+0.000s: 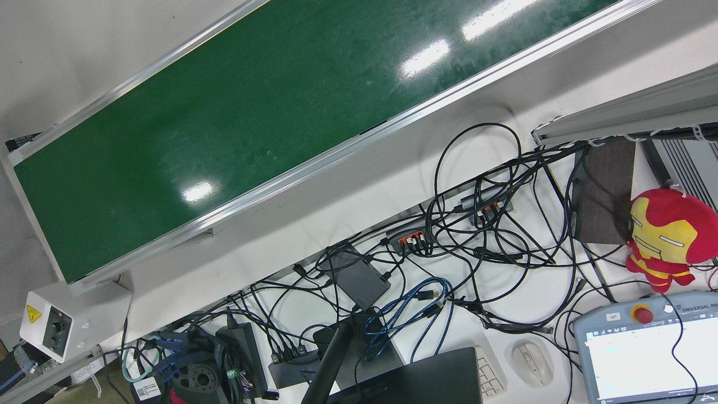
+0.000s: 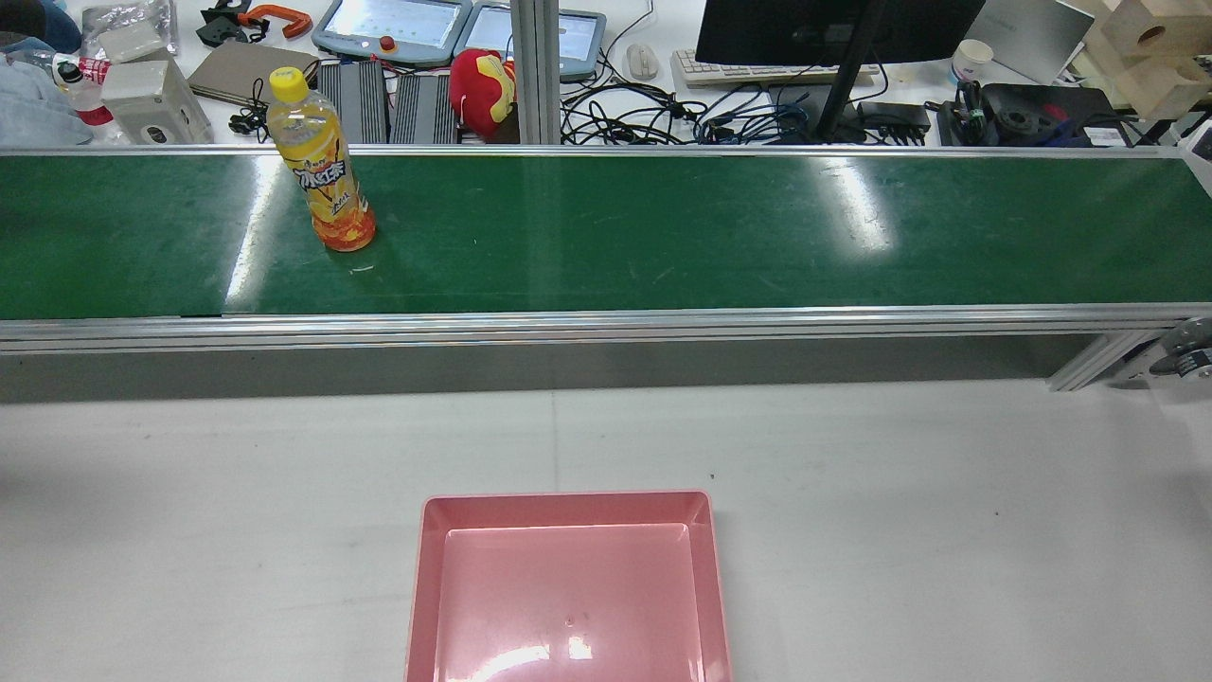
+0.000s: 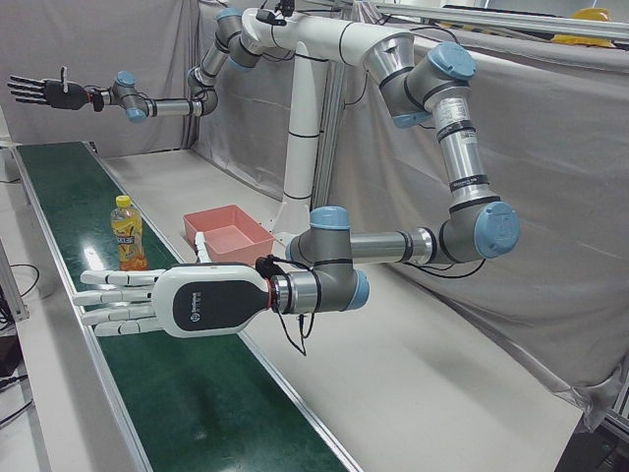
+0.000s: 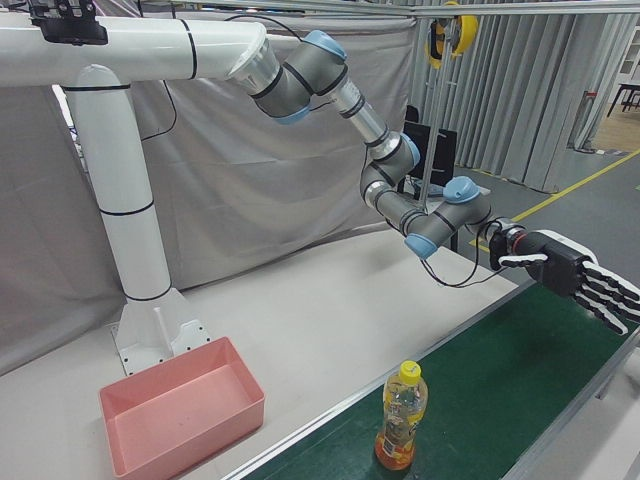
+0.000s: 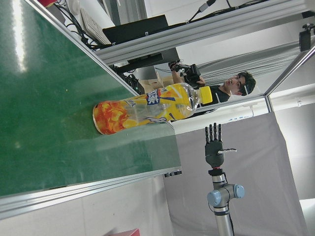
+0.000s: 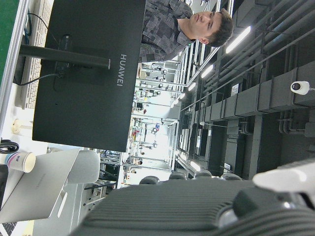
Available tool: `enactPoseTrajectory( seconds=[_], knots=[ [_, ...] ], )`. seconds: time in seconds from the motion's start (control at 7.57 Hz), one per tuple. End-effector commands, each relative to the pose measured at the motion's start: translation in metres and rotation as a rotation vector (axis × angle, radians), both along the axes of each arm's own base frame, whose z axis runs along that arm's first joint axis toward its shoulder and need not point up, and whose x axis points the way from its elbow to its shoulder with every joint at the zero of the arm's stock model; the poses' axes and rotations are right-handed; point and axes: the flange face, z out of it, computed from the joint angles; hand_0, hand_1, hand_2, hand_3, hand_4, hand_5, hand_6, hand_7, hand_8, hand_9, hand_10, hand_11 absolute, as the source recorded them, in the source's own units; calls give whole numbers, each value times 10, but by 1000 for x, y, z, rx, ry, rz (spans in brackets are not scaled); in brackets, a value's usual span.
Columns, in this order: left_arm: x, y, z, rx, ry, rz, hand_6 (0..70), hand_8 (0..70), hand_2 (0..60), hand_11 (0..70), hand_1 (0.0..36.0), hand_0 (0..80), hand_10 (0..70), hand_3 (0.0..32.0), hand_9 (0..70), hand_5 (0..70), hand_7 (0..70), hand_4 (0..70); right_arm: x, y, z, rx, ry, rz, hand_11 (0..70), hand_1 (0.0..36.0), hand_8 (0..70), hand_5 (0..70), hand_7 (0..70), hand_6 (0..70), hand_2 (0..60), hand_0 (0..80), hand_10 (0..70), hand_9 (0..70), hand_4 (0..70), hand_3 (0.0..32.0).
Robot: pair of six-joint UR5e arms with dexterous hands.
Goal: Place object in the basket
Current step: 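Reach the left hand toward the orange-labelled juice bottle on the belt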
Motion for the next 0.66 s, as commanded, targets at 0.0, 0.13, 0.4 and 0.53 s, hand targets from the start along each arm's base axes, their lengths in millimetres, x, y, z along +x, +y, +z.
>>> enactPoseTrajectory(
  seconds=[0.0,0.13,0.4,0.53],
  knots=[
    [37,10,-35,37,7,62,0,0,0,73,126,554,34,34,0,86,0,2,0,0,0,0,0,0,0,0,0,0,0,0,0,0,0,0,0,0],
    [73,15,-43,38,10,122,0,0,0,81,132,561,39,30,0,94,1,10,0,0,0,0,0,0,0,0,0,0,0,0,0,0,0,0,0,0],
    [129,24,-45,33,24,209,0,0,0,95,148,597,47,28,0,94,0,27,0,0,0,0,0,0,0,0,0,0,0,0,0,0,0,0,0,0],
    [148,28,-45,26,33,211,0,0,0,114,164,638,59,26,0,105,1,36,0,0,0,-2,-1,0,0,0,0,0,0,0,0,0,0,0,0,0]
  ],
)
